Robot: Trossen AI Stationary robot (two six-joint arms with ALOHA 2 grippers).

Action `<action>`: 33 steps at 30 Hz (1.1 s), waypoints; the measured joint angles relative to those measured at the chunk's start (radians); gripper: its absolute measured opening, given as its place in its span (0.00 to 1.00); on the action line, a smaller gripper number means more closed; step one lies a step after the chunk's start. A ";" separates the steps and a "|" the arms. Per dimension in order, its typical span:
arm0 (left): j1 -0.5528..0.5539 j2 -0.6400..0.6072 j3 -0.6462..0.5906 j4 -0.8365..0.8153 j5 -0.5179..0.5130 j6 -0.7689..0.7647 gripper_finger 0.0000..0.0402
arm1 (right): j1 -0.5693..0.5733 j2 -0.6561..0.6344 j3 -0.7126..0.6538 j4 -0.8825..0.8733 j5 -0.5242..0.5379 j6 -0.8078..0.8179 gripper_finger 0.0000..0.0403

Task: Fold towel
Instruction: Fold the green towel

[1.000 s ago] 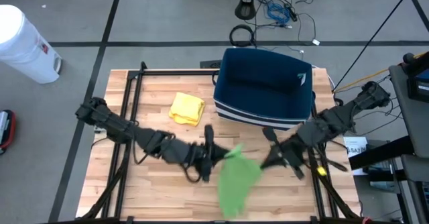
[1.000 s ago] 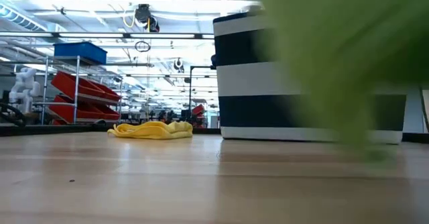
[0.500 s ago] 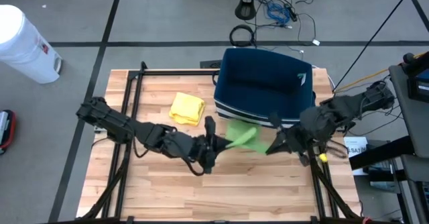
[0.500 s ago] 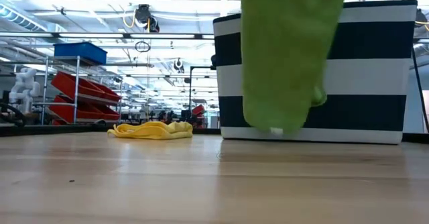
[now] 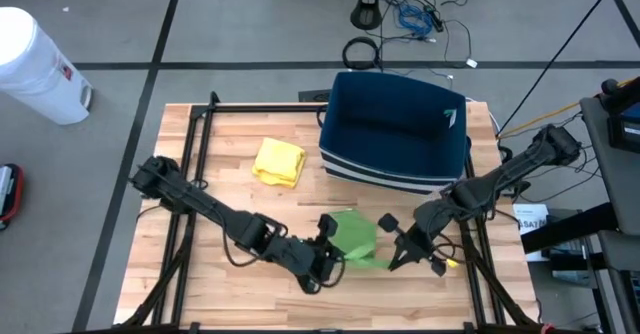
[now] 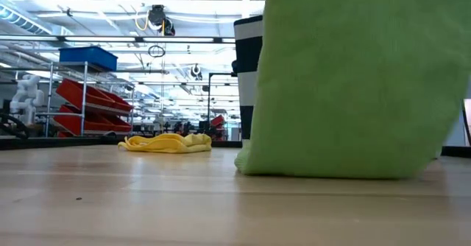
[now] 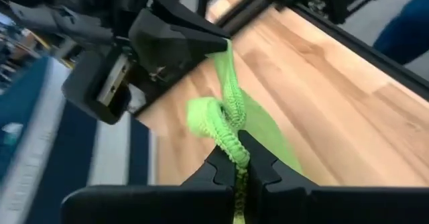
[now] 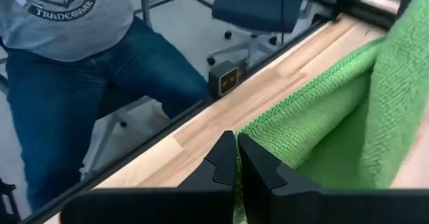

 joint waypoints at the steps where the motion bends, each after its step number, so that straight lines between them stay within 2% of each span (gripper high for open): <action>1: -0.006 0.014 0.000 -0.002 0.000 -0.016 0.00 | 0.005 0.010 -0.010 0.014 0.001 0.010 0.00; 6: -0.024 0.092 0.000 -0.026 0.009 -0.092 0.00 | 0.028 0.067 -0.020 0.066 0.017 0.028 0.00; 12: 0.001 0.159 0.000 -0.094 -0.088 -0.190 0.00 | 0.003 0.128 -0.020 0.061 0.073 0.026 0.00; 17: 0.034 0.175 0.000 -0.123 -0.091 -0.281 0.00 | -0.031 0.176 -0.020 0.057 0.143 0.003 0.00; 25: 0.096 0.180 0.000 -0.212 -0.106 -0.397 0.00 | -0.103 0.241 -0.020 0.038 0.180 -0.069 0.00; 33: 0.146 0.208 -0.028 -0.246 -0.104 -0.458 0.00 | -0.175 0.249 -0.020 -0.021 0.281 -0.121 0.00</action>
